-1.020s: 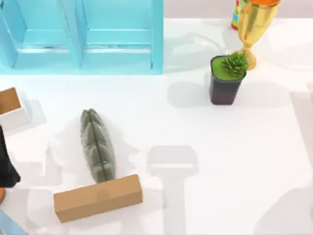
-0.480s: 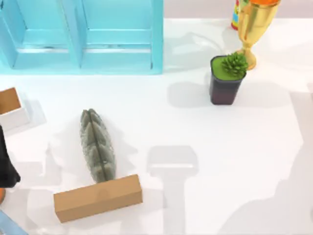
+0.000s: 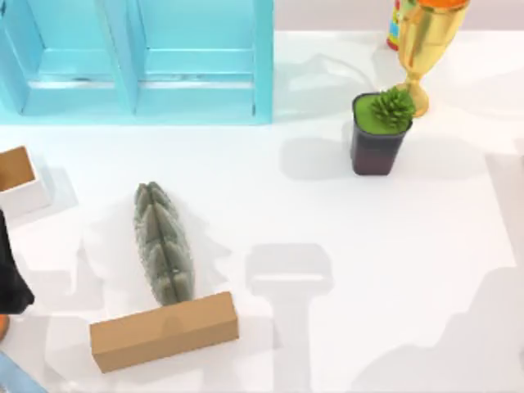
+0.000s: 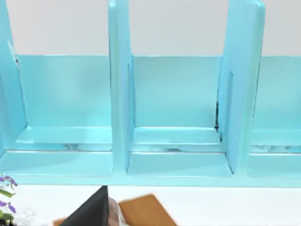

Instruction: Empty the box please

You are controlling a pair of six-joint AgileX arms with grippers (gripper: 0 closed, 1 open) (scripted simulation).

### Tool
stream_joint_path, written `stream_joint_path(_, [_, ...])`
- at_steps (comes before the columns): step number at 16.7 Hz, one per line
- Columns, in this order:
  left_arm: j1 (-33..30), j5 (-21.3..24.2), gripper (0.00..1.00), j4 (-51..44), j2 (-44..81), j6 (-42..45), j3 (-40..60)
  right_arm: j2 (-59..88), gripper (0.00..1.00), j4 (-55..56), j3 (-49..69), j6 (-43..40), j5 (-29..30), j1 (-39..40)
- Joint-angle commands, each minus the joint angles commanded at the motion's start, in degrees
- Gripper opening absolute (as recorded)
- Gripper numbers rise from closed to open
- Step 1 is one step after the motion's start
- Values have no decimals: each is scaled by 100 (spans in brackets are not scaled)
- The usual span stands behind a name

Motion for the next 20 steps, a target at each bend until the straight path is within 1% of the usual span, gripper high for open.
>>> stream_joint_path(4, [0,0,100,0,0,0,0,23,0,47,3,83,-3,58])
stream_joint_path(7, [0,0,100,0,0,0,0,-3,0,308,-21,644,42,629])
stream_joint_path(9, [0,0,100,0,0,0,0,-19,0,595,-85,1306,60,1311])
stream_joint_path(15, [0,0,100,0,0,0,0,57,0,1597,-724,3907,3,3981])
stream_joint_path(17, [0,0,100,0,0,0,0,138,0,1830,-1054,4485,-21,4558])
stream_joint_path(20, [0,0,100,0,0,0,0,282,0,2005,-1512,4944,-27,5004])
